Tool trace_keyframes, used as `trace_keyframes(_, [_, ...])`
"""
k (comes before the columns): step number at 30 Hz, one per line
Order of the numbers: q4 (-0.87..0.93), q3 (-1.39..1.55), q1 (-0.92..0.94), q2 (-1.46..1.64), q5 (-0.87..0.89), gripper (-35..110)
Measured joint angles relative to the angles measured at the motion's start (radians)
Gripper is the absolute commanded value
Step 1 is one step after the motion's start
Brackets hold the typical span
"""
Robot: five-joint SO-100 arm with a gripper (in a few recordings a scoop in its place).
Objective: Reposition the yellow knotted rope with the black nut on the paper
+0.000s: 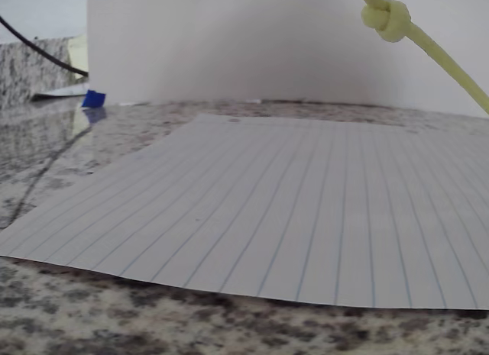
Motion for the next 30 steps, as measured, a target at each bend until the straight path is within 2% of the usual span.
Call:
trace_keyframes(2, [0.0, 0.003, -0.006, -0.005, 0.0, 38])
trace_keyframes(6, [0.0, 0.003, -0.009, -0.018, -0.02, 46])
trace_keyframes(17, [-0.054, 0.003, 0.044, -0.04, -0.026, 44])
trace_keyframes(30, [-0.048, -0.379, 0.334, -0.663, -0.026, 44])
